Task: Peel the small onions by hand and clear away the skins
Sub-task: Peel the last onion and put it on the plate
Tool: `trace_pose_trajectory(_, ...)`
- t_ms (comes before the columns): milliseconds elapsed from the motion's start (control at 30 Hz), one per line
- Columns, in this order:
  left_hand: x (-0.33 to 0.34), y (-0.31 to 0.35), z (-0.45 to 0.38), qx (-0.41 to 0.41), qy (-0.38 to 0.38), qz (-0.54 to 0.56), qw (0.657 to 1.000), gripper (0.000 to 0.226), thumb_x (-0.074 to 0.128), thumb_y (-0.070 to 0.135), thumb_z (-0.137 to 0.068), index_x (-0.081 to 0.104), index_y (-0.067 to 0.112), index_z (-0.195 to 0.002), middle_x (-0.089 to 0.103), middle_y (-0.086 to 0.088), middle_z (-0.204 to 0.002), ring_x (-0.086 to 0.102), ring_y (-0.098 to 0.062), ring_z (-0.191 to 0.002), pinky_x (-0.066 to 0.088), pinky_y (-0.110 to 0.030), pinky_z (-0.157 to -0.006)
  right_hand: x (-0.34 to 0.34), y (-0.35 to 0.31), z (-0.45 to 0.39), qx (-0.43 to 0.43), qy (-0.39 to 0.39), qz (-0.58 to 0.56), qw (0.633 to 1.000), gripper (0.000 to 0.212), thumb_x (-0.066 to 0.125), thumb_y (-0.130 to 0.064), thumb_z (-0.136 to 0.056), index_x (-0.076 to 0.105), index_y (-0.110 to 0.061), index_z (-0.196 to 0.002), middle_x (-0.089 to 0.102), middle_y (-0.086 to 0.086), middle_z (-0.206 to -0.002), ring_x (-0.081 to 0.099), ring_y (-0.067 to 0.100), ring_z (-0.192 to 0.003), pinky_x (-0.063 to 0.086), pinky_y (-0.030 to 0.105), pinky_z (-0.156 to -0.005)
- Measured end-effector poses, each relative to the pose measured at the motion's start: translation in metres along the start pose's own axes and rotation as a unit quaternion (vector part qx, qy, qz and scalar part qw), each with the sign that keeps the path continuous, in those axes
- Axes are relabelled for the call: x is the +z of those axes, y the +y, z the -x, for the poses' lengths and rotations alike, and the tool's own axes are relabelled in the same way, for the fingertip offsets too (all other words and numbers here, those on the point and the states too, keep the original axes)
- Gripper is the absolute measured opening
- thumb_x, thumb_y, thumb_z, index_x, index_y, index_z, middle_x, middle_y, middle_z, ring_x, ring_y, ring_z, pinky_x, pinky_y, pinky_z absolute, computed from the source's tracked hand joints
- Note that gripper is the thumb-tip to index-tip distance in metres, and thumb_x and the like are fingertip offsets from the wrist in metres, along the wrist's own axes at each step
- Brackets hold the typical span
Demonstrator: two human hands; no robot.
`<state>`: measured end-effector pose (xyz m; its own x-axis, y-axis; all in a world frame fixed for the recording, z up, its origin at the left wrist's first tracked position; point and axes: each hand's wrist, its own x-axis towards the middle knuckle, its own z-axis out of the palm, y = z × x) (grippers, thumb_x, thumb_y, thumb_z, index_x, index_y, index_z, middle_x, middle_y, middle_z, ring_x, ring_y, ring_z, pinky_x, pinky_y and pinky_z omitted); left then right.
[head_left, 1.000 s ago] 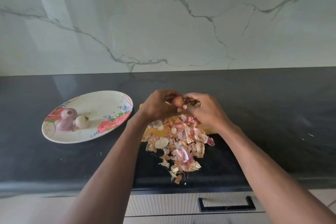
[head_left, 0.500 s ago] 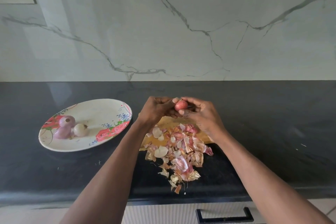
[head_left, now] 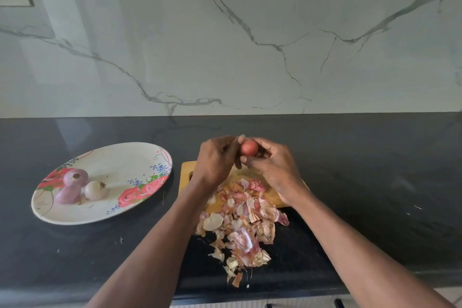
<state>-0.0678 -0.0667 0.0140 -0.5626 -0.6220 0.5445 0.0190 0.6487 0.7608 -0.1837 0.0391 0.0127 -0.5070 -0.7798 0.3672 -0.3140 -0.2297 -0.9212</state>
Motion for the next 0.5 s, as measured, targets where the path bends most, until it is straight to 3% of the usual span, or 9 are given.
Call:
trace_pose_trajectory(100,0.000,0.002,0.002,-0.017,0.023,-0.051,0.998,0.038,0.056,0.030,-0.103,0.069,0.007,-0.076,0.059,0.002,-0.052,0.053,-0.013,-0.047,0.041,-0.026,-0.052,0.004,0.004,0.001,0.005,-0.003,0.050,0.999,0.046,0.087,-0.013,-0.075,0.072,-0.022,-0.118,0.075,-0.001,-0.106,0.074,0.013,-0.089,0.062,0.044,-0.080)
trace_pose_trajectory(167,-0.001,0.003,0.001,-0.037,0.029,-0.042,0.998,0.036,0.059,0.027,-0.102,0.070,0.006,-0.076,0.058,0.001,-0.049,0.049,-0.010,-0.043,0.039,-0.023,-0.048,0.005,0.004,0.002,0.001,0.008,0.068,0.998,0.042,0.088,-0.020,-0.074,0.070,-0.026,-0.111,0.075,-0.002,-0.102,0.073,0.015,-0.088,0.061,0.039,-0.080)
trace_pose_trajectory(267,-0.002,0.002,-0.001,-0.058,0.033,-0.014,0.998,0.039,0.059,0.023,-0.100,0.066,0.003,-0.068,0.058,-0.008,-0.048,0.043,-0.008,-0.039,0.038,-0.026,-0.048,0.003,-0.001,0.003,0.015,0.036,0.050,0.998,0.033,0.086,-0.035,-0.076,0.069,-0.023,-0.102,0.074,0.001,-0.096,0.072,0.014,-0.075,0.060,0.038,-0.067)
trace_pose_trajectory(333,-0.001,0.001,-0.002,-0.061,0.031,-0.023,0.997,0.036,0.060,0.021,-0.098,0.064,0.003,-0.067,0.057,-0.005,-0.047,0.044,-0.010,-0.040,0.040,-0.029,-0.050,0.000,-0.004,0.001,0.022,0.035,0.018,0.999,0.027,0.082,-0.031,-0.083,0.073,-0.018,-0.104,0.075,0.004,-0.096,0.074,0.018,-0.077,0.062,0.037,-0.071)
trace_pose_trajectory(433,-0.003,-0.002,-0.003,-0.074,0.015,-0.027,0.997,0.007,0.062,0.011,-0.093,0.069,0.011,-0.096,0.067,-0.004,-0.063,0.057,-0.010,-0.050,0.050,-0.032,-0.058,-0.001,-0.007,0.000,0.036,0.025,-0.041,0.998,0.026,0.076,-0.016,-0.089,0.070,-0.014,-0.114,0.075,0.006,-0.103,0.074,0.019,-0.087,0.059,0.026,-0.070)
trace_pose_trajectory(500,-0.006,-0.002,-0.004,-0.062,0.004,-0.037,0.997,0.031,0.059,0.002,-0.089,0.069,0.019,-0.114,0.073,-0.002,-0.085,0.066,-0.006,-0.069,0.056,-0.032,-0.069,0.000,-0.008,0.000,0.042,0.038,-0.067,0.996,0.032,0.077,-0.009,-0.087,0.065,-0.010,-0.116,0.075,0.008,-0.104,0.072,0.016,-0.085,0.057,0.021,-0.065)
